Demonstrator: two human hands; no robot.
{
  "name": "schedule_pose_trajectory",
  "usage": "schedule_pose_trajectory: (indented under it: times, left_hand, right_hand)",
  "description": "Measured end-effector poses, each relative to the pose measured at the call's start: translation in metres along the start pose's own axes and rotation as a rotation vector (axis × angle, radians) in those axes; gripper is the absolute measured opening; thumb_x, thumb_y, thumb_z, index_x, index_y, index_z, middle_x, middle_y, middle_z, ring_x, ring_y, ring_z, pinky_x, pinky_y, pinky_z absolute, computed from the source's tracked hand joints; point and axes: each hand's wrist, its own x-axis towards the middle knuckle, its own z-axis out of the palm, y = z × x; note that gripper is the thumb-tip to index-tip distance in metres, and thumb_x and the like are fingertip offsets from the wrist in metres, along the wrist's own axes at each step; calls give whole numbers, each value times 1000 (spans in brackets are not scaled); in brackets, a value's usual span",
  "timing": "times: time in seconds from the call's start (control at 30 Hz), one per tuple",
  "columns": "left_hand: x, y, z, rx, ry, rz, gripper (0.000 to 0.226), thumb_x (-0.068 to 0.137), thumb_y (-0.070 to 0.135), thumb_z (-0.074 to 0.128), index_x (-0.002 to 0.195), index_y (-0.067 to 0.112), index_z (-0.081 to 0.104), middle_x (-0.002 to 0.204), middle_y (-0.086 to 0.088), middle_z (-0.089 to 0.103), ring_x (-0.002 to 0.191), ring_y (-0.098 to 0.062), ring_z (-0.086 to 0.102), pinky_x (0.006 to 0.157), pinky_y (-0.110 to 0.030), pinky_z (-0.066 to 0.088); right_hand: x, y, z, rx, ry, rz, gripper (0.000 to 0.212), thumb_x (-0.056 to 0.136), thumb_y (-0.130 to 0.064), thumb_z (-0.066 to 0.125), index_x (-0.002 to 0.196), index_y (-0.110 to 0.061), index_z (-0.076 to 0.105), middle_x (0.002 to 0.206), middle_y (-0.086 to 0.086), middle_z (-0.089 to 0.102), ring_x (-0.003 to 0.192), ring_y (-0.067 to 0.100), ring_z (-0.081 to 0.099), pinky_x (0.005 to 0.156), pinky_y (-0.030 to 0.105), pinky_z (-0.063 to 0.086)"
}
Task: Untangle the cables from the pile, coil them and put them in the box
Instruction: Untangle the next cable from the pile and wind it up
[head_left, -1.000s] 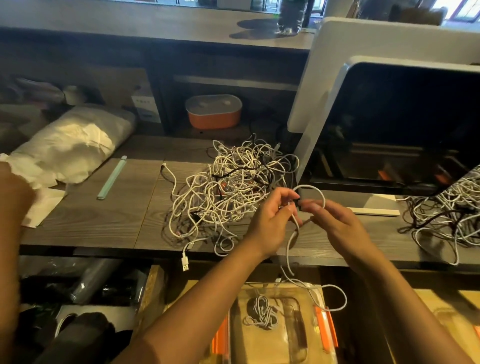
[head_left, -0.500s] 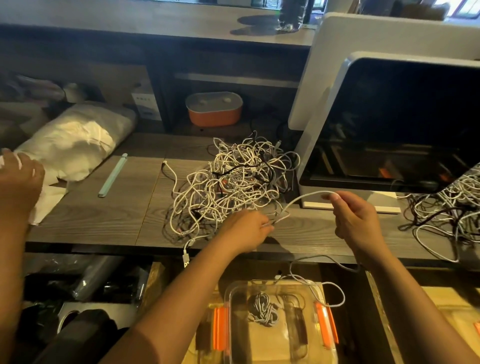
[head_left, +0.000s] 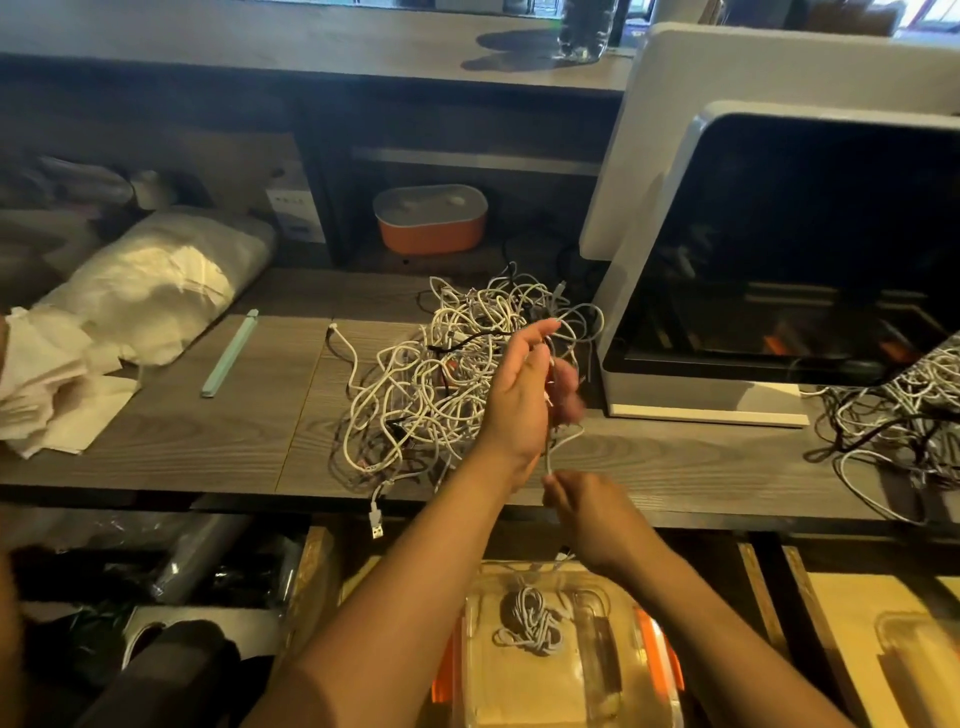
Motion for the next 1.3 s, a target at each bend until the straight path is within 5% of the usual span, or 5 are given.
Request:
schedule_pose_trajectory:
  times: [0.43,0.7,0.83,1.0,1.3]
  left_hand:
    - [16,-2,-23,1043,-268,183,45,92,-8,32,125,14,52,107,2,51,99,-10,47,83,-9,36]
    - [0,-16,-42,1375,-333,-56,51,88,63,39,124,29,49,125,3,46,119,-14,36,97,-38,36]
    - [-15,-26,-42,1491,-377,64,29,91,41,54,113,22,58,112,2,57,104,-16,50,93,-37,43]
    - [-15,-18,-33,1123,-337,-161,28,98,17,46,122,19,61,82,1,60,62,-8,49,58,-14,42]
    - [-37,-16,-18,-186,-148,-251,35,98,3,35,124,18,52,121,0,62,123,-10,50,110,-34,33]
  right_hand:
    - [-7,-12,-5,-31,-163,-95,25,101,-31,37,84,-25,54,83,0,60,78,16,57,71,32,45]
    - [-17,-5,-59,-88,142,-151,25,96,-36,45,76,-28,57,65,-8,53,60,2,48,53,15,34]
    - [-13,2,-71,-91,242,-180,19,91,-39,53,74,-33,58,66,-10,57,64,5,52,55,22,36]
    - [-9,4,-75,139,311,-139,23,88,-35,57,72,-21,65,62,3,59,57,13,48,52,28,36]
    - [-15,-1,-37,543,157,-59,36,95,-35,45,73,-13,60,44,-9,42,42,4,36,42,17,30]
